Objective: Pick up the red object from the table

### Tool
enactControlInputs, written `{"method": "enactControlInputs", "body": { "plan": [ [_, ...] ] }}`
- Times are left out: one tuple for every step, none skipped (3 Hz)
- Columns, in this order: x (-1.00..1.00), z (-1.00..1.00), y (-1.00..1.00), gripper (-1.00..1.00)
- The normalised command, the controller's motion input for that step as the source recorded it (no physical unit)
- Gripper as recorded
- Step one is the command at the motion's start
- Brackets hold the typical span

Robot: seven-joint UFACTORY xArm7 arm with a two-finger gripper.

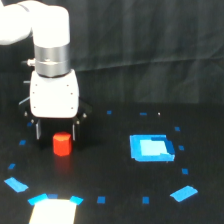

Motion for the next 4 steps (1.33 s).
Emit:
{"method": "enactControlInputs", "body": {
  "plan": [
    [0.08, 0.03, -0.11, -1.0],
    [-0.53, 0.38, -0.04, -1.0],
    [-0.03, -0.26, 0.62, -1.0],
    [0.14, -0.31, -0.06, -0.92]
  ]
}}
